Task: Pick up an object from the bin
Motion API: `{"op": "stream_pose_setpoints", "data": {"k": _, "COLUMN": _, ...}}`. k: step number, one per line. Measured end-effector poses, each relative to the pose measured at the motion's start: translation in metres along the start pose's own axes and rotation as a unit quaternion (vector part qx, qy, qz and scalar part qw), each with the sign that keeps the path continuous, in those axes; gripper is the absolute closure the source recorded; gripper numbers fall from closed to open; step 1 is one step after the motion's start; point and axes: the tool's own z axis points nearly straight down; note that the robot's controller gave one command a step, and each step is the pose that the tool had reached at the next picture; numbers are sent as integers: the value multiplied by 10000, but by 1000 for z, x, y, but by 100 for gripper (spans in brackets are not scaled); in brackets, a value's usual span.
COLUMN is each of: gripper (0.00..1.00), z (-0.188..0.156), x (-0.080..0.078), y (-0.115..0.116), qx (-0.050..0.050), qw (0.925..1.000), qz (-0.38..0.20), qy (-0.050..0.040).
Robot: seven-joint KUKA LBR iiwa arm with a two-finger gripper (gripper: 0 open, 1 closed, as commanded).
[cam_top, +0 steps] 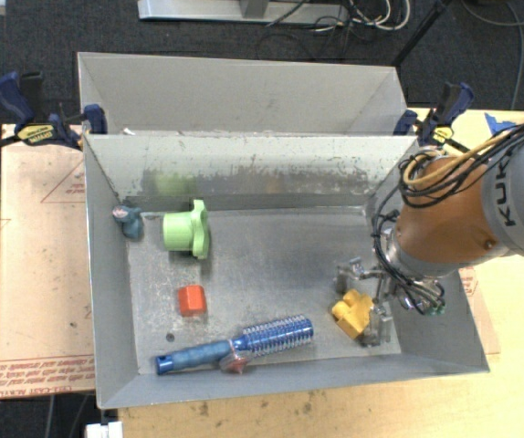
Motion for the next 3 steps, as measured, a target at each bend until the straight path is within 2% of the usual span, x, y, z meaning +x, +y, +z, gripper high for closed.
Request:
{"op": "stream_pose_setpoints", "data": {"k": 1, "gripper": 100, "z": -1, "x": 0, "y": -1, "qx": 8, "qw": 10000, "qz": -5, "qy": -9}}
{"op": "stream_pose_setpoints", "data": {"k": 2, "gripper": 100, "z": -129, "x": 4, "y": -9, "qx": 35, "qw": 10000, "qz": 1, "qy": -56}}
{"op": "stream_pose_setpoints", "data": {"k": 3, "gripper": 100, "z": -196, "x": -2, "y": -12, "qx": 34, "qw": 9884, "qz": -1519, "qy": -42}}
